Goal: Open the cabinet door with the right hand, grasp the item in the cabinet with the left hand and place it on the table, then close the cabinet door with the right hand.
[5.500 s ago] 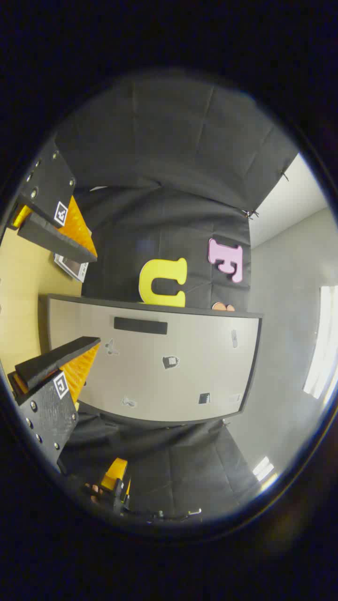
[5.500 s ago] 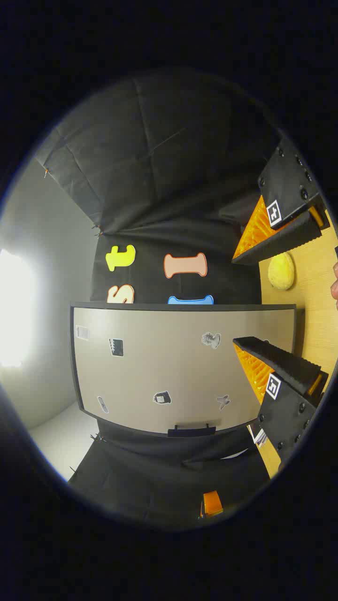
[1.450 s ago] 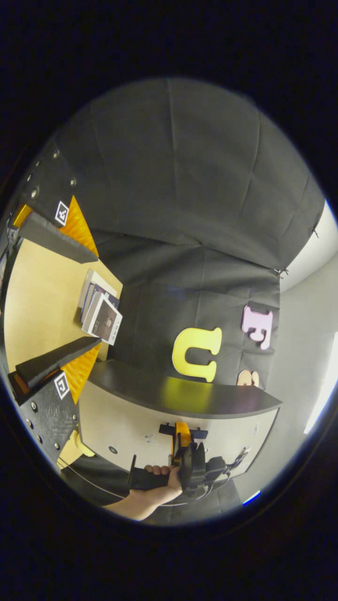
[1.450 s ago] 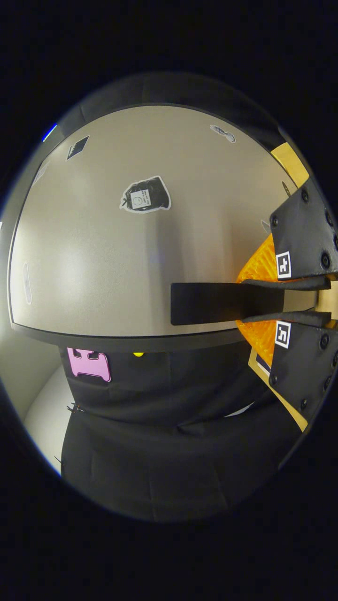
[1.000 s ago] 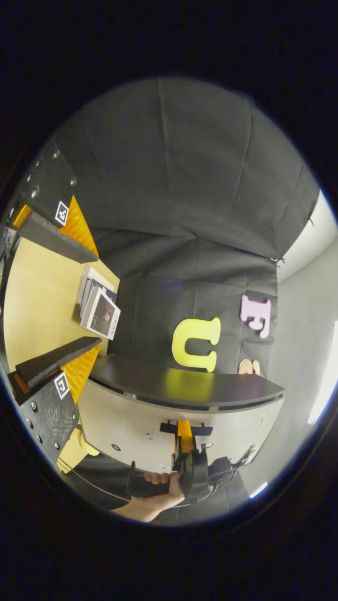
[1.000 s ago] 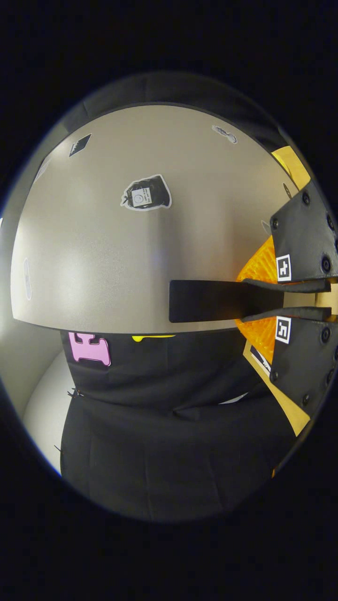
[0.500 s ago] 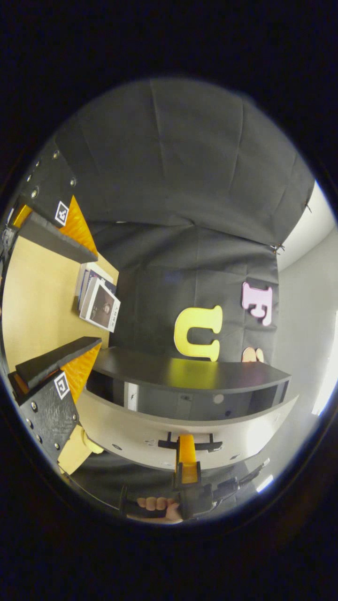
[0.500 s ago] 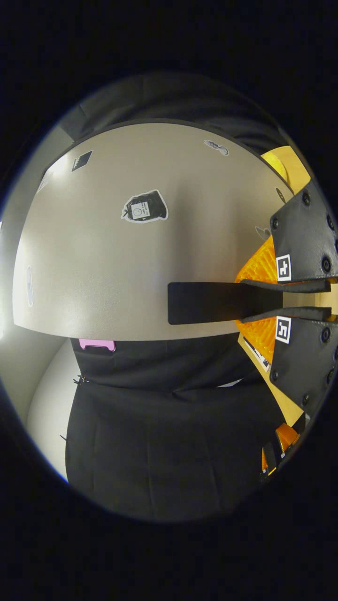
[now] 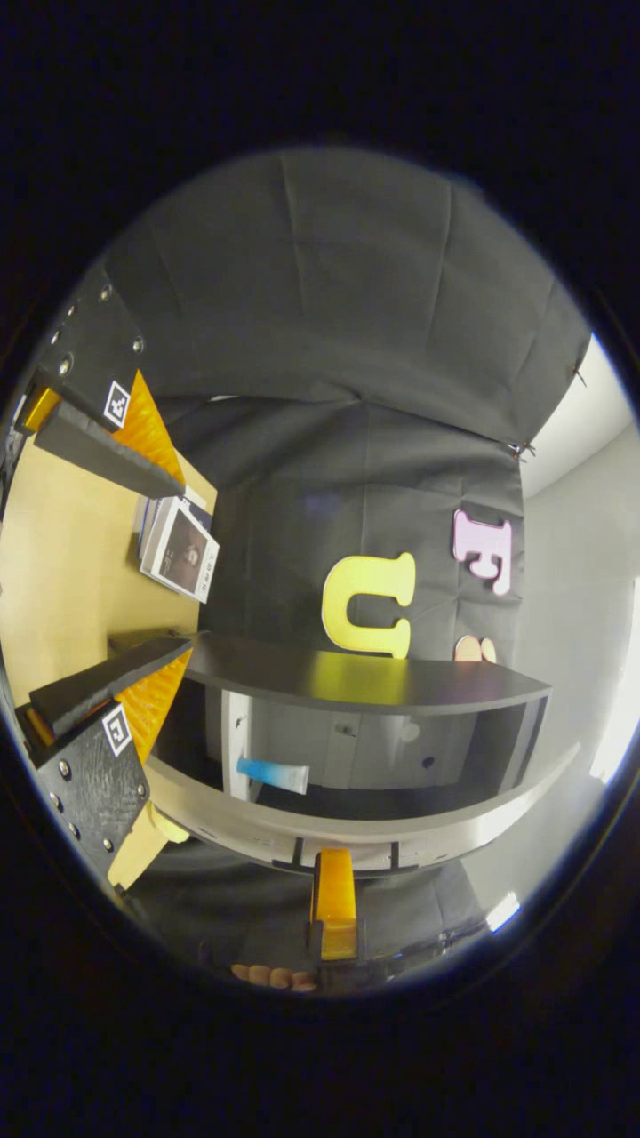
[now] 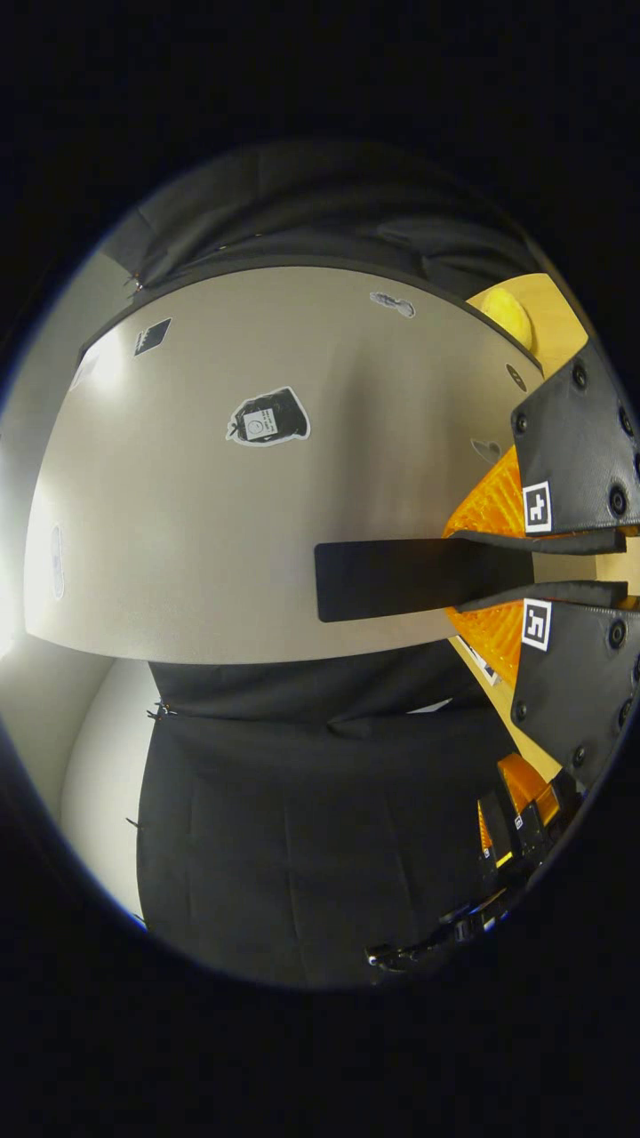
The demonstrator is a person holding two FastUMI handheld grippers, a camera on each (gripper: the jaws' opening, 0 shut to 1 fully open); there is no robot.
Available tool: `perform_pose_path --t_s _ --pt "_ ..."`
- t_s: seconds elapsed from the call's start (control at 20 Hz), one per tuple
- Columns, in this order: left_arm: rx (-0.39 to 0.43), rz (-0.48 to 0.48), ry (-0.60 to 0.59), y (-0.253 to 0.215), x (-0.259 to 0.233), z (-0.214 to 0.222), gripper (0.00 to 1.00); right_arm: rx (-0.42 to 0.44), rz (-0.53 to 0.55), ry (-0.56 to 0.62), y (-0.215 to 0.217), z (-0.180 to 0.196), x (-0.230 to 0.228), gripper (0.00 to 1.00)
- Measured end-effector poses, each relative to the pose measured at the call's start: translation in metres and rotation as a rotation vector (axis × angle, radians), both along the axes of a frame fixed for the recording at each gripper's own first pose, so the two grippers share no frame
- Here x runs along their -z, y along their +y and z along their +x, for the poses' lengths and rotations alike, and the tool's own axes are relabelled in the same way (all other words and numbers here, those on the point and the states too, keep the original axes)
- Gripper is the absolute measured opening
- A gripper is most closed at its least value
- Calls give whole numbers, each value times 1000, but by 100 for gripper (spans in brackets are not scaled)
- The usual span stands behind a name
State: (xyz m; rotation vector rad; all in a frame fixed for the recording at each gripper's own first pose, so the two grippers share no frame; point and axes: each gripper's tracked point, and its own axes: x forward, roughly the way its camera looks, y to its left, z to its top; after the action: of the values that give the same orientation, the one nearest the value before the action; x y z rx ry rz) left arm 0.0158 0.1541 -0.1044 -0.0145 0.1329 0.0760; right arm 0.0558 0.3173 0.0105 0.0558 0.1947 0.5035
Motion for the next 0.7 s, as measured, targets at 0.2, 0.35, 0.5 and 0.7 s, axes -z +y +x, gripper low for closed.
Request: perform_pose_path --t_s 0.2,0.35,0.5,0.7 --pt "12 28 -7 -16 -6 3 96 -25 10 11 -11 -10 -1 13" --pt "26 29 -3 -30 -4 2 94 -37 18 16 -21 -15 -1 13" --pt "27 50 6 -42 -3 -1 96 -39 39 14 -38 -26 -2 13" --pt "10 -10 -18 -71 -10 -6 94 -71 51 14 -65 -40 -2 13"
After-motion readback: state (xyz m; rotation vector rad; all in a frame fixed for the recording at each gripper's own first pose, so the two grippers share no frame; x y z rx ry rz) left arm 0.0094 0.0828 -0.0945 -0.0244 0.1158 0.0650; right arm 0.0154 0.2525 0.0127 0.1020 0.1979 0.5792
